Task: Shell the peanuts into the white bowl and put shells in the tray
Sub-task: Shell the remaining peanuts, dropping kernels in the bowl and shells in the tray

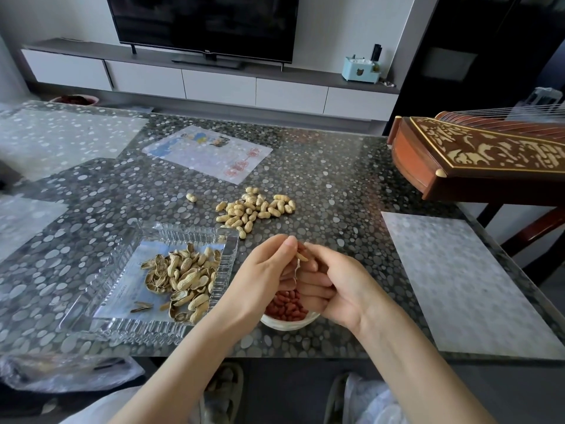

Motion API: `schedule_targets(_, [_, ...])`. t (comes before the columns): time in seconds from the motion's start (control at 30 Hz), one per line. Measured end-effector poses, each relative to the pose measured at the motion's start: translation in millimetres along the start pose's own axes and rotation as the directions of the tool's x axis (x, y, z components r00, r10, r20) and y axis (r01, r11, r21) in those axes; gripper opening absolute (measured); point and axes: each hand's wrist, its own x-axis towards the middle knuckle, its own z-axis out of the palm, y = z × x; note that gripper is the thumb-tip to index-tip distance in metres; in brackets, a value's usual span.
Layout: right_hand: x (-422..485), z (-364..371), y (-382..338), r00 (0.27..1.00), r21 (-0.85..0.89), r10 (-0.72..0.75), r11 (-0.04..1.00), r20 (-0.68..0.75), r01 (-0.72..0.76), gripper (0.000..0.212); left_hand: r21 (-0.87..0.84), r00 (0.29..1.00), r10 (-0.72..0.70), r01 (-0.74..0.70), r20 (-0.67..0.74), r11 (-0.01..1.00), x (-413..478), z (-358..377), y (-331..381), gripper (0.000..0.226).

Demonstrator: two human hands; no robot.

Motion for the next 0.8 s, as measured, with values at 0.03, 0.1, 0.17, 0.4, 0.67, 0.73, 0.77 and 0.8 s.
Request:
schedule_targets(0.03, [1.7,-1.6,-0.3,0.999,0.055,0.029,0.998,0.031,-0.03,0.052,0.002,1.0,0.001,-0.001,-0.006,1.0,0.5,-0.9,-1.1,0.031])
schedule_targets(0.1, [2.6,-4.1,-0.8,0.999,0.073,0.033,0.997,0.015,-0.034,0.05,-0.013,1.0,-0.003,0.003,-0.024,1.0,1.9,-3.1,-2.9,0.033])
schedule_targets(0.17, [1.4,-5.5,-0.8,0.996,-0.045,-0.022,0.999,-0.084,0.018,0.046,-0.008,0.999,0.0,0.0,-0.033,1.0,2.9,-6.2,-3.0,0.035])
schedule_targets(0.4, [-2.6,-10.4,-1.6,0.865,-0.829,-0.472,0.543,-0.168,0.136,0.053,0.535,0.983,0.141,-0.058,-0.115,0.843,4.4,-17.0,2.6,0.04])
schedule_targets(0.67, [4.8,-16.4,0.5,0.792,-0.899,-0.606,0.386,-0.077,0.208,0.052,0.642,0.964,0.176,-0.007,-0.2,0.767,7.1,-26.9,7.1,0.042])
schedule_targets(0.73, [5.8,-14.9,-0.3,0.808,-0.833,-0.58,0.496,-0.107,0.246,0.048,0.609,0.953,0.17,0.017,-0.249,0.793,5.8,-36.2,10.0,0.041])
schedule_targets(0.77, [6.5,-13.5,-0.4,0.818,-0.79,-0.565,0.549,-0.11,0.273,0.046,0.58,0.943,0.161,0.041,-0.292,0.813,5.8,-43.1,10.9,0.04])
schedule_targets(0.8, [8.0,-9.5,-0.3,0.828,-0.754,-0.552,0.584,-0.098,0.3,0.044,0.549,0.926,0.147,0.074,-0.349,0.833,5.3,-53.1,11.8,0.039])
